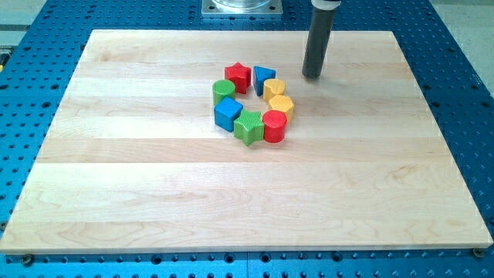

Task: Separate the blue blocks from the group of blocks

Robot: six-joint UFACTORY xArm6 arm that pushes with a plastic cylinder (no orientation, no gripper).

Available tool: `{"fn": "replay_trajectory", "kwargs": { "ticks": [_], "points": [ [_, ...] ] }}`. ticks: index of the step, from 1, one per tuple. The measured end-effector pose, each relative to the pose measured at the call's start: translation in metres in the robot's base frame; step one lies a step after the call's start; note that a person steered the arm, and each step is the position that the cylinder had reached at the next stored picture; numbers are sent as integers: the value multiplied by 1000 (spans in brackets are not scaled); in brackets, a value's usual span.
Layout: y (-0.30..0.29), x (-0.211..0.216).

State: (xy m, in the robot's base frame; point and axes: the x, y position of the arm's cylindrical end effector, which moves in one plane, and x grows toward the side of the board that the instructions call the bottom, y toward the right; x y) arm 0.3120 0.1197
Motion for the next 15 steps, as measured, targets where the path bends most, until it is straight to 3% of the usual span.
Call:
{"fn": "replay_trajectory", "kwargs": {
  "ticks": [8,11,15],
  "points": [
    [-2,0],
    [-38,27],
    [-12,-13]
  ]
}}
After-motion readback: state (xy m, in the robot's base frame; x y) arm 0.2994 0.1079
